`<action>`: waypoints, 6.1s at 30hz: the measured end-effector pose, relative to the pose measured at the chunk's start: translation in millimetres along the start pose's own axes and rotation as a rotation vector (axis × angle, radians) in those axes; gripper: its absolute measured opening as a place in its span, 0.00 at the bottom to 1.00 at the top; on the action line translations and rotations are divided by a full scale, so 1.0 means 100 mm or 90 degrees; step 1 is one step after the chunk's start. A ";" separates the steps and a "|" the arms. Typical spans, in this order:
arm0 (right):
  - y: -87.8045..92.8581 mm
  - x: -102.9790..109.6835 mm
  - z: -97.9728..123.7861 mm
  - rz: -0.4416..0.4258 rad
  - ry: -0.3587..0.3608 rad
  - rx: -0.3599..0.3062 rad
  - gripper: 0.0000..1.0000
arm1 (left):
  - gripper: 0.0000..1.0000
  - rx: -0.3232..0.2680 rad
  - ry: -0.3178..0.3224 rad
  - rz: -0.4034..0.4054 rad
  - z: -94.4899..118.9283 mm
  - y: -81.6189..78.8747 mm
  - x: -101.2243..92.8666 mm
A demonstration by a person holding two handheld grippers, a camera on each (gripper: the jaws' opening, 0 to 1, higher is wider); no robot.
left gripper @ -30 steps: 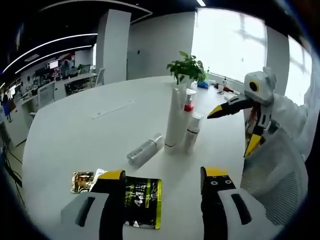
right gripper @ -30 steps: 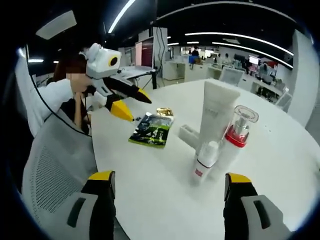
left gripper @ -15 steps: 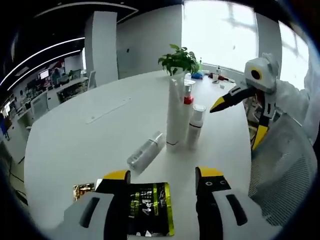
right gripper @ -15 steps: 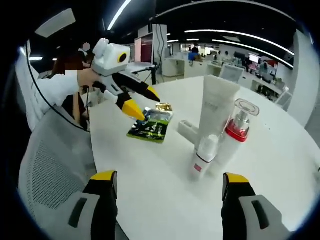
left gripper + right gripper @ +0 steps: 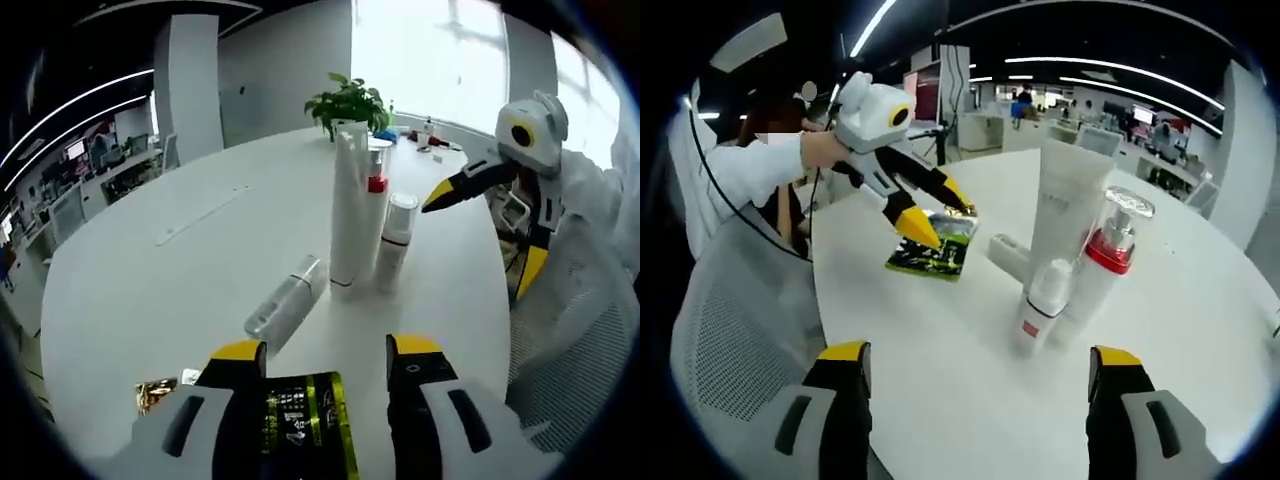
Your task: Arrange the skincare products in the storage area until every visible bottle or jar stands upright without overlapping.
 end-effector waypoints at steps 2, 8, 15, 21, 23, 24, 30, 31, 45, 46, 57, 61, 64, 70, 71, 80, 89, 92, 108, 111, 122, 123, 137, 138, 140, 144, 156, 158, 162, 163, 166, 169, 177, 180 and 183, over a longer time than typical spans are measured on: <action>-0.01 0.01 -0.01 -0.006 -0.002 -0.006 0.92 | 0.43 0.002 0.004 0.000 -0.04 0.00 0.00; -0.02 0.05 -0.02 -0.012 -0.007 -0.016 0.93 | 0.39 0.020 0.007 -0.006 -0.13 0.01 0.00; -0.01 0.08 -0.03 -0.015 -0.005 -0.015 0.89 | 0.34 0.036 -0.005 -0.026 -0.22 -0.01 0.12; -0.02 0.06 -0.04 -0.024 0.006 -0.019 0.87 | 0.35 0.061 0.003 -0.032 -0.30 0.02 0.17; -0.02 0.06 -0.04 -0.027 0.006 -0.019 0.88 | 0.36 0.067 0.004 -0.041 -0.31 0.02 0.11; -0.02 0.07 -0.05 -0.029 0.005 -0.019 0.90 | 0.37 0.070 0.004 -0.045 -0.32 0.02 0.12; -0.03 0.06 -0.06 -0.036 0.011 -0.026 0.92 | 0.39 0.077 0.007 -0.046 -0.38 -0.03 0.29; -0.02 0.06 -0.07 -0.041 0.012 -0.024 0.92 | 0.38 0.080 0.007 -0.049 -0.39 -0.03 0.32; 0.03 0.08 -0.09 -0.056 0.015 -0.023 0.92 | 0.36 0.148 0.020 -0.118 -0.66 -0.05 0.44; 0.02 0.08 -0.09 -0.060 0.015 -0.024 0.91 | 0.36 0.151 0.023 -0.117 -0.68 -0.05 0.47; 0.00 0.09 -0.14 -0.070 0.015 -0.040 0.94 | 0.37 0.185 0.042 -0.132 -0.84 0.00 0.49; 0.03 0.09 -0.15 -0.074 0.015 -0.037 0.94 | 0.37 0.195 0.050 -0.130 -0.86 0.02 0.49; 0.03 0.10 -0.15 -0.080 0.014 -0.041 0.93 | 0.37 0.199 0.053 -0.132 -0.88 0.02 0.48; 0.04 0.11 -0.17 -0.076 0.010 -0.039 0.93 | 0.35 0.214 0.065 -0.147 -0.97 0.03 0.49; 0.04 0.12 -0.17 -0.076 0.009 -0.038 0.93 | 0.34 0.215 0.063 -0.147 -0.98 0.03 0.50; 0.05 0.09 -0.18 -0.090 0.013 -0.039 0.91 | 0.31 0.228 0.070 -0.156 -1.01 0.04 0.51; 0.05 0.10 -0.18 -0.088 0.012 -0.036 0.90 | 0.18 0.230 0.093 -0.131 -1.06 0.06 0.46; 0.07 0.10 -0.19 -0.084 0.012 -0.032 0.90 | 0.18 0.231 0.091 -0.128 -1.07 0.07 0.42; 0.07 0.10 -0.17 -0.077 0.026 -0.022 0.84 | 0.17 0.252 0.070 -0.101 -0.99 0.13 0.37; 0.07 0.13 -0.18 -0.077 0.024 -0.019 0.82 | 0.16 0.252 0.065 -0.091 -0.96 0.16 0.33; 0.06 0.23 -0.19 -0.068 0.010 -0.014 0.78 | 0.16 0.248 0.049 -0.065 -0.80 0.29 0.24; 0.06 0.24 -0.19 -0.067 0.010 -0.014 0.77 | 0.16 0.250 0.044 -0.059 -0.79 0.30 0.23; 0.08 0.31 -0.20 -0.069 -0.006 -0.007 0.66 | 0.16 0.208 0.035 0.024 -0.64 0.41 0.16; 0.08 0.32 -0.20 -0.066 -0.008 -0.008 0.66 | 0.16 0.203 0.035 0.032 -0.63 0.43 0.15; 0.07 0.34 -0.20 -0.063 -0.016 -0.012 0.66 | 0.16 0.191 0.038 0.054 -0.60 0.45 0.12; -0.01 0.36 -0.19 -0.102 -0.022 -0.026 0.64 | 0.16 0.159 0.042 0.106 -0.56 0.47 0.11; -0.16 0.30 -0.20 -0.213 -0.003 -0.060 0.58 | 0.16 0.095 0.062 0.213 -0.44 0.48 0.03; -0.19 0.29 -0.21 -0.252 -0.003 -0.073 0.55 | 0.16 0.085 0.062 0.221 -0.41 0.46 0.00; -0.22 0.31 -0.20 -0.272 -0.018 -0.080 0.56 | 0.16 0.054 0.073 0.232 -0.36 0.40 -0.09; -0.23 0.31 -0.20 -0.275 -0.019 -0.081 0.56 | 0.16 0.048 0.076 0.232 -0.34 0.38 -0.11; -0.29 0.33 -0.20 -0.293 -0.029 -0.097 0.57 | 0.16 0.025 0.088 0.235 -0.30 0.30 -0.20; -0.36 0.31 -0.17 -0.311 -0.036 -0.124 0.59 | 0.16 0.004 0.098 0.233 -0.24 0.23 -0.29; -0.47 0.33 -0.12 -0.364 -0.079 -0.158 0.57 | 0.16 -0.044 0.122 0.237 -0.04 0.08 -0.51; -0.51 0.36 -0.10 -0.365 -0.092 -0.172 0.59 | 0.16 -0.060 0.134 0.240 -0.01 0.02 -0.60; -0.53 0.36 -0.09 -0.371 -0.097 -0.177 0.61 | 0.16 -0.075 0.152 0.241 0.01 -0.03 -0.65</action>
Point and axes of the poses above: the point that each gripper's makers call its tool centre point, and the gripper's own axes: z roughly backward along the fingers, x roughly to its left, y roughly out of its underside, the point moved 1 cm from there along z, roughly backward along the fingers, and after that the axes turned 11 degrees about y, right-handed, at the moved point
